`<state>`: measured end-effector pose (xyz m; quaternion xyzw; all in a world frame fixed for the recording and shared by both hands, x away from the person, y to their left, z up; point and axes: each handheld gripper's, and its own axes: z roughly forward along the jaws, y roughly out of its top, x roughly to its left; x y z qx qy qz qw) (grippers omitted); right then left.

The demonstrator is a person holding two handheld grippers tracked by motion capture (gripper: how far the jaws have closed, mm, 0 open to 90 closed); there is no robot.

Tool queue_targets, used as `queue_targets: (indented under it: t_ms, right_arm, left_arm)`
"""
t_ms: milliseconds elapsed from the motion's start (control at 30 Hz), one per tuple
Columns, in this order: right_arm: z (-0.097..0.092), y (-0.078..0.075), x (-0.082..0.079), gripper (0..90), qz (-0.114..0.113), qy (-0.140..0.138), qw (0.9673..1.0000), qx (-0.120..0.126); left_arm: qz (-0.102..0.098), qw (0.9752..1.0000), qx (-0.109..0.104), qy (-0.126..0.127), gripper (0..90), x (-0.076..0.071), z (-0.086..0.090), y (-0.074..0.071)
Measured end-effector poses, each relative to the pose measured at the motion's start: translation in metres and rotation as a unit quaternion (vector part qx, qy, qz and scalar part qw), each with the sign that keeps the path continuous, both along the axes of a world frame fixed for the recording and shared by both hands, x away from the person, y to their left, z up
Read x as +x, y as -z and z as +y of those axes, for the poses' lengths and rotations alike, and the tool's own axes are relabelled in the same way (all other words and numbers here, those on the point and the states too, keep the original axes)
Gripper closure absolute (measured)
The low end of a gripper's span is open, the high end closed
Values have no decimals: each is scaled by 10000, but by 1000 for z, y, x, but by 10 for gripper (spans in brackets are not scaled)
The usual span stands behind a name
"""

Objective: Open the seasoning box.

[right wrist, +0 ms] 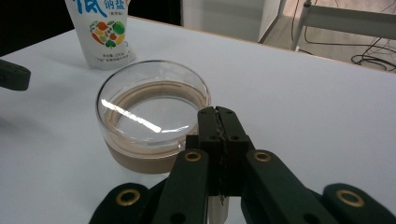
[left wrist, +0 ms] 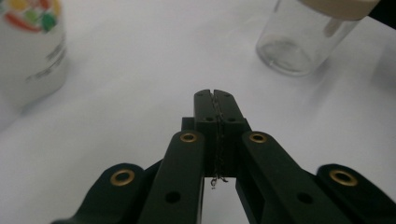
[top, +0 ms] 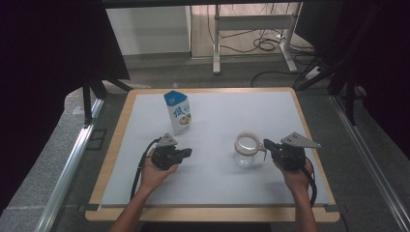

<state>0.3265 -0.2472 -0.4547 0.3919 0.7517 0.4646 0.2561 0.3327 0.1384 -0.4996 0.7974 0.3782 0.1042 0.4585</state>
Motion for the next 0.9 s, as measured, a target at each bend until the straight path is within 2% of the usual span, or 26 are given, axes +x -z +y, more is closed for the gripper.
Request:
queue_targets:
  t_ms: [267,433,900]
  right_arm:
    - [-1,0,0,898,6,-8,10000,11]
    - [-1,1,-1,897,19,-14,10000,4]
    - [-1,1,-1,897,25,-18,10000,19]
  left_arm:
    - [32,9996,-83,273,900,9,-25,-6]
    - [145,9987,-281,388,900,13,-37,-7]
    - [110,9972,-190,712,900,26,-83,-14]
